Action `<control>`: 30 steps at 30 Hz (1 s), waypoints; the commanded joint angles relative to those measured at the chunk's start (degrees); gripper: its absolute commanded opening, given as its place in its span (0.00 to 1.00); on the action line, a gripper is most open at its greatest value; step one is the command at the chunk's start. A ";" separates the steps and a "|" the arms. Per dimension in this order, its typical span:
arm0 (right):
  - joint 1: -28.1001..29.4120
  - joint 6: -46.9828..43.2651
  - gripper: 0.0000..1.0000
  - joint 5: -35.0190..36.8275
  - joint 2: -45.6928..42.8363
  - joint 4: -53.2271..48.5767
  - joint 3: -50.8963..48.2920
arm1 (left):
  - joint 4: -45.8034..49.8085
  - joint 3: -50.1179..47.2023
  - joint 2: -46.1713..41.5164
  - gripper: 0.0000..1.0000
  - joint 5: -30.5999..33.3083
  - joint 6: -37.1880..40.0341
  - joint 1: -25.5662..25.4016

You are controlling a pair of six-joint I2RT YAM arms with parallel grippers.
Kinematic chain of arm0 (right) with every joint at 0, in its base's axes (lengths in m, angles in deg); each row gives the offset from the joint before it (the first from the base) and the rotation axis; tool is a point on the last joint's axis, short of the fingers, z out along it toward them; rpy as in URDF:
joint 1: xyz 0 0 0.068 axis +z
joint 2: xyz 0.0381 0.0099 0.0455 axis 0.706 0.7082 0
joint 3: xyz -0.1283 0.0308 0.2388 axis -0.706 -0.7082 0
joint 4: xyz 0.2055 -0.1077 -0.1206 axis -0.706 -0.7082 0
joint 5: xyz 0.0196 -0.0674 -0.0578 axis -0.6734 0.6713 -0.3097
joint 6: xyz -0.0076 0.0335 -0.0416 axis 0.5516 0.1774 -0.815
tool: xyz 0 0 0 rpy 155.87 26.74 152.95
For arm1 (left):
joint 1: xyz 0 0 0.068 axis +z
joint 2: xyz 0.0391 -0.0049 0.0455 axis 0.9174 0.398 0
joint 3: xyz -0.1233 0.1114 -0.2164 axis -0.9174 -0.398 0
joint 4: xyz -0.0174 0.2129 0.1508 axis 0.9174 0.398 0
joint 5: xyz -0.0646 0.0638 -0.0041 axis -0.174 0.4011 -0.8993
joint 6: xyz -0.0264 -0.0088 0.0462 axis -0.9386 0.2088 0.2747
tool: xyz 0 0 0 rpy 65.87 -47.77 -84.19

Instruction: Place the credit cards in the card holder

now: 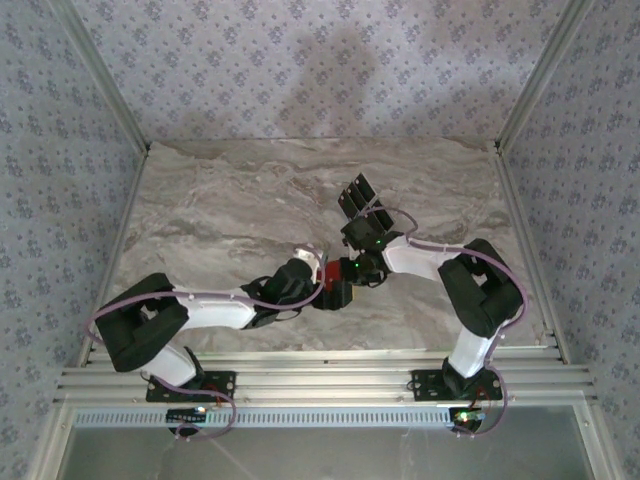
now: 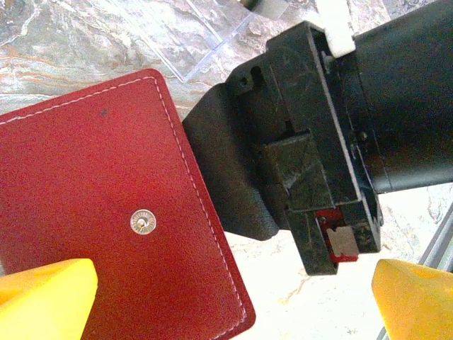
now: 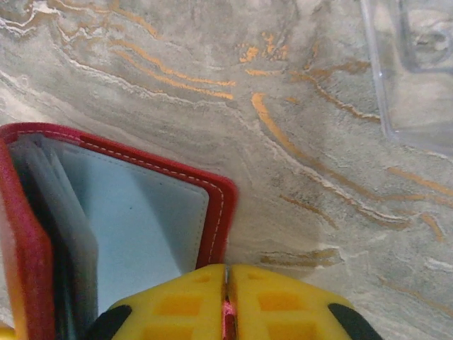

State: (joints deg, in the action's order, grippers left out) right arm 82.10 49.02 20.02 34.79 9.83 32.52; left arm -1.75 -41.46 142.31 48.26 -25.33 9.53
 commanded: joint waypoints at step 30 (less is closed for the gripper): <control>-1.42 -1.52 0.04 5.78 -4.96 -0.90 -3.62 | 34.87 1.62 -14.39 1.00 25.06 7.46 3.58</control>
State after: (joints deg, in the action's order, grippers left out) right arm 81.14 48.15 24.58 31.30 11.04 29.44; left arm 30.75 -41.52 126.07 72.02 -19.69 12.99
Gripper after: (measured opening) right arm 0.069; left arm 0.997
